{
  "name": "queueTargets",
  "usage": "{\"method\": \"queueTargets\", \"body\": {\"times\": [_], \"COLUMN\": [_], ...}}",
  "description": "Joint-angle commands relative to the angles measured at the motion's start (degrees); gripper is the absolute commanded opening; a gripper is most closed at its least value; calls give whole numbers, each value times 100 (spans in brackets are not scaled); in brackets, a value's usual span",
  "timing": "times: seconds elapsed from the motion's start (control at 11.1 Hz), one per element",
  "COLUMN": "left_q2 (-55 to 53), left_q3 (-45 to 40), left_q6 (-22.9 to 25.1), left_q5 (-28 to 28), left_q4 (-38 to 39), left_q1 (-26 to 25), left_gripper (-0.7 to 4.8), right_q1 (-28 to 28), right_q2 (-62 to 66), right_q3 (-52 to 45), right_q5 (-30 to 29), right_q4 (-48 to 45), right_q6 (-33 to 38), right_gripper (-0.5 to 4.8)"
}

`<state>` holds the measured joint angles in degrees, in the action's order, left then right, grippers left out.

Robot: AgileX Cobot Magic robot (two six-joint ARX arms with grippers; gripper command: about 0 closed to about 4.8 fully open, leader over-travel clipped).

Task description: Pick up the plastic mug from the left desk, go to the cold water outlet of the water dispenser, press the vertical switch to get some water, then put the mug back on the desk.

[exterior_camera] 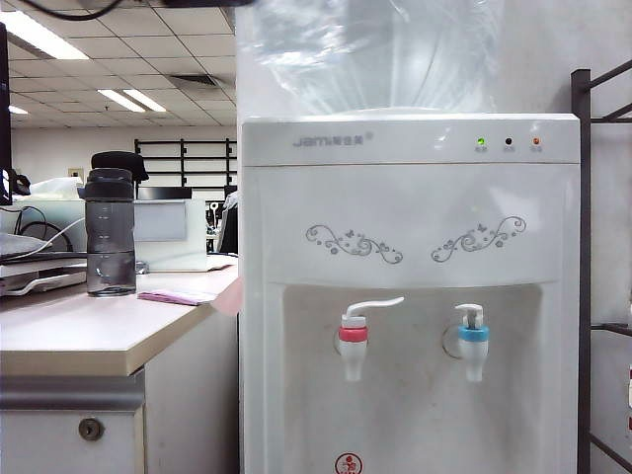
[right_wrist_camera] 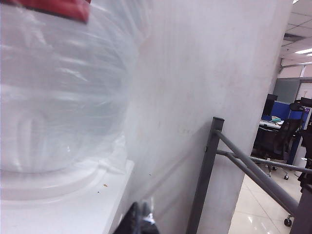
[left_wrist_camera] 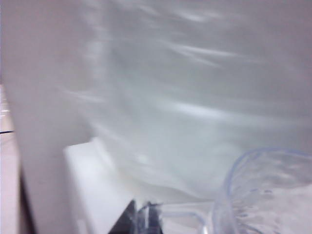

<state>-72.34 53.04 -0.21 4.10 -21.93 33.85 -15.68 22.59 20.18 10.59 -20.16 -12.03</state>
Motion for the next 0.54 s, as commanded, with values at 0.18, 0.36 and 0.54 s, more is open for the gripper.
{"method": "queueTargets", "body": {"times": [0.18, 0.36, 0.54], "left_q2": [85, 83, 52], "left_q3": [33, 31, -122], "left_q6": [-20, -22, -22], "left_q5": [-24, -26, -37], "left_q4": [-76, 98, 2], "left_q1": [-728, -1416, -1939], "left_gripper": [-5, -5, -6], "right_q1": [-4, -9, -13], "right_q2": [-4, -4, 0], "right_q3": [17, 17, 17], "right_q5": [-15, -17, -22], "right_q4": [31, 68, 85], "right_q6": [24, 26, 26], "right_gripper": [-5, -5, -5]}}
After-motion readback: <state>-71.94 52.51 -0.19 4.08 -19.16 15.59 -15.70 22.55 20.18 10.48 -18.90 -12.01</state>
